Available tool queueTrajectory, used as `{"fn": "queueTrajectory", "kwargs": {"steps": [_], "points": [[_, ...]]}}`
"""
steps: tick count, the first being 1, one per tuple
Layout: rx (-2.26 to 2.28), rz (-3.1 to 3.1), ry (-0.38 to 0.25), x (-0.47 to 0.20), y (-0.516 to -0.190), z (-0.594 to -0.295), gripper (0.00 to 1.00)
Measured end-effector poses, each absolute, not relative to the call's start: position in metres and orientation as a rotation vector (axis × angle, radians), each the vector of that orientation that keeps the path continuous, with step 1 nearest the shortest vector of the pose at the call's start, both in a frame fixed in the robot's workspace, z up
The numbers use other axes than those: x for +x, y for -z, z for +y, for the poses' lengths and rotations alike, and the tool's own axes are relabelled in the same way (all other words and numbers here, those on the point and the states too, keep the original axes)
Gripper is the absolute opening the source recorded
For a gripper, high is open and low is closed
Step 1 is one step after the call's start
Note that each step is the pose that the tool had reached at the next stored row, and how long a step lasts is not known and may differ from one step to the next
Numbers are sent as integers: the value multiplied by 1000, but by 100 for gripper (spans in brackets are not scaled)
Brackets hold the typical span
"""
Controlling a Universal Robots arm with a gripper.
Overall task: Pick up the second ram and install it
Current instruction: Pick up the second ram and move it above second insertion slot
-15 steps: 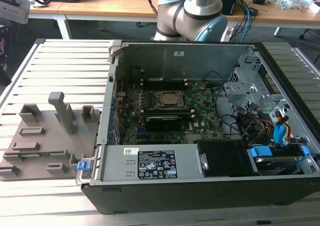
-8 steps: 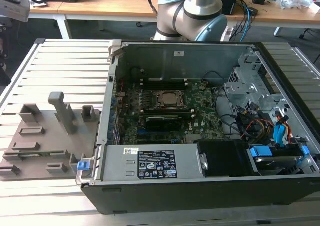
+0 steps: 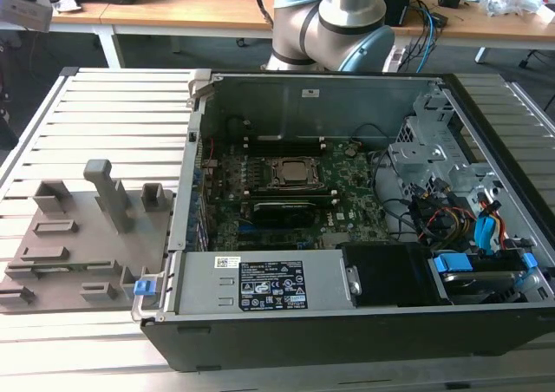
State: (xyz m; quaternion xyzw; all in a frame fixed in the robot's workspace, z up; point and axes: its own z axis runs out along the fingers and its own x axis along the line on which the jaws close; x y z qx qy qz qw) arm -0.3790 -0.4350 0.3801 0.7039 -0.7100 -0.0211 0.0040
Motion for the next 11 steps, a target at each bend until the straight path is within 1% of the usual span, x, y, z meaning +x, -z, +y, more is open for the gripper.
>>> {"fn": "queueTrajectory", "kwargs": {"steps": [11], "points": [[2396,-2013,65,-379,-380,-435,11]]}}
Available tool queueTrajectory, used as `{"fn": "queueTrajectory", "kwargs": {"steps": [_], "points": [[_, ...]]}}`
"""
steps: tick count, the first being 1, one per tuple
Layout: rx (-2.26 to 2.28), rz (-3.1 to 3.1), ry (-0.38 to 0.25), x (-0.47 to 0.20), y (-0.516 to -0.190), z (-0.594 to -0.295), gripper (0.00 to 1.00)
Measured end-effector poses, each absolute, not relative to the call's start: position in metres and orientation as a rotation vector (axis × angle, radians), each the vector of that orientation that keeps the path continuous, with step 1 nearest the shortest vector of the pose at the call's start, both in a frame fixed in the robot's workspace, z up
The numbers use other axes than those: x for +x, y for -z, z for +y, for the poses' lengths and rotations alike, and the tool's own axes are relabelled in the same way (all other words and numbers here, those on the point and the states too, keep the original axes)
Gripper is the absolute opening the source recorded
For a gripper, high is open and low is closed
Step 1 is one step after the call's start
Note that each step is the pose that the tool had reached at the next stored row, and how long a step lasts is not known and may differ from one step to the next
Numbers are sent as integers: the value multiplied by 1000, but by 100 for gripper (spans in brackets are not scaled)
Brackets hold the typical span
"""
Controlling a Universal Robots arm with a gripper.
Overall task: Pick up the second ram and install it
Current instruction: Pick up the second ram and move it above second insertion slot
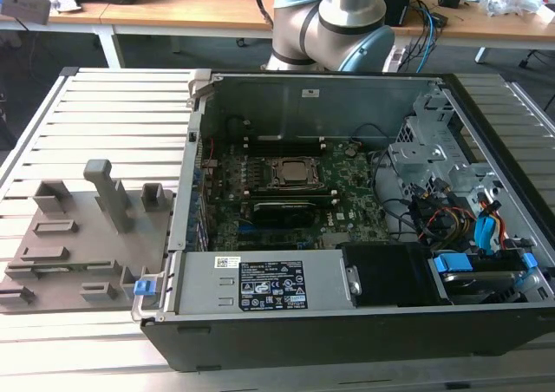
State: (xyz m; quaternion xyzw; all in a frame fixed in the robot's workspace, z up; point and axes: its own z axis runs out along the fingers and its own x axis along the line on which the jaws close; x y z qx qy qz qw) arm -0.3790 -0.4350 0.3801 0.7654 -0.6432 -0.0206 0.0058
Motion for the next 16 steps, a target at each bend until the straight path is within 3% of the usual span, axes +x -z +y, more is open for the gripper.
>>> {"fn": "queueTrajectory", "kwargs": {"steps": [16], "points": [[2601,-1732,62,-379,-380,-435,11]]}}
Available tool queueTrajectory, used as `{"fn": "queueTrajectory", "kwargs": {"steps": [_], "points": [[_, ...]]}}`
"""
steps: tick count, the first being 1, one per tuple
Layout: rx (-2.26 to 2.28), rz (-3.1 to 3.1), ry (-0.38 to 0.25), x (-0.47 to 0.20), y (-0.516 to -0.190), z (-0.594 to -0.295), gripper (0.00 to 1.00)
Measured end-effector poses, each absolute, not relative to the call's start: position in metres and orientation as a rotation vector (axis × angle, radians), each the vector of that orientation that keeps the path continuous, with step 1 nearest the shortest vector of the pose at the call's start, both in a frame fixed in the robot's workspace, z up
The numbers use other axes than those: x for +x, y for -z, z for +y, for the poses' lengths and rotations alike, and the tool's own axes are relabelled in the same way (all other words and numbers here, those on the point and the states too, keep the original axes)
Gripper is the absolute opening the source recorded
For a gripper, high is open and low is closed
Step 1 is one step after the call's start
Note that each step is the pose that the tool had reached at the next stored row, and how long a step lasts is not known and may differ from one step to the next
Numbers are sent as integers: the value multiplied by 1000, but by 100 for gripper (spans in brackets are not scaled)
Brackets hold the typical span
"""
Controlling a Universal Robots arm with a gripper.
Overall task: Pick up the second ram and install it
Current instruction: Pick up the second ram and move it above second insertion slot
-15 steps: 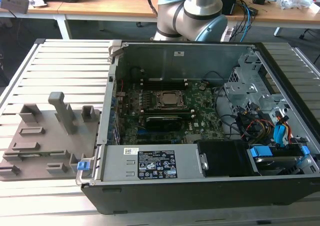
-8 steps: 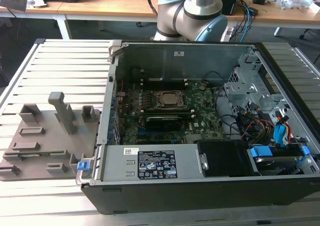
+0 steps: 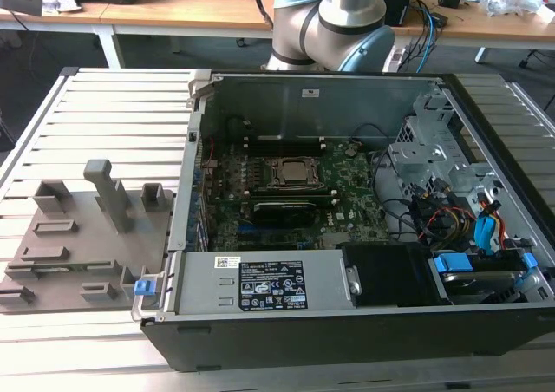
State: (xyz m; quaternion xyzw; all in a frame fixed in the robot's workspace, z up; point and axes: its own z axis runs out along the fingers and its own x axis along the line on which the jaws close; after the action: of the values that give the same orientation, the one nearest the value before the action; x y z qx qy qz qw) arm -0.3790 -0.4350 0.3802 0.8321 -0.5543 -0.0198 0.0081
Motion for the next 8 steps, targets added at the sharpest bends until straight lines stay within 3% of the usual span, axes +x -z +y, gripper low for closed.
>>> {"fn": "queueTrajectory", "kwargs": {"steps": [8], "points": [[2592,-1744,62,-379,-380,-435,11]]}}
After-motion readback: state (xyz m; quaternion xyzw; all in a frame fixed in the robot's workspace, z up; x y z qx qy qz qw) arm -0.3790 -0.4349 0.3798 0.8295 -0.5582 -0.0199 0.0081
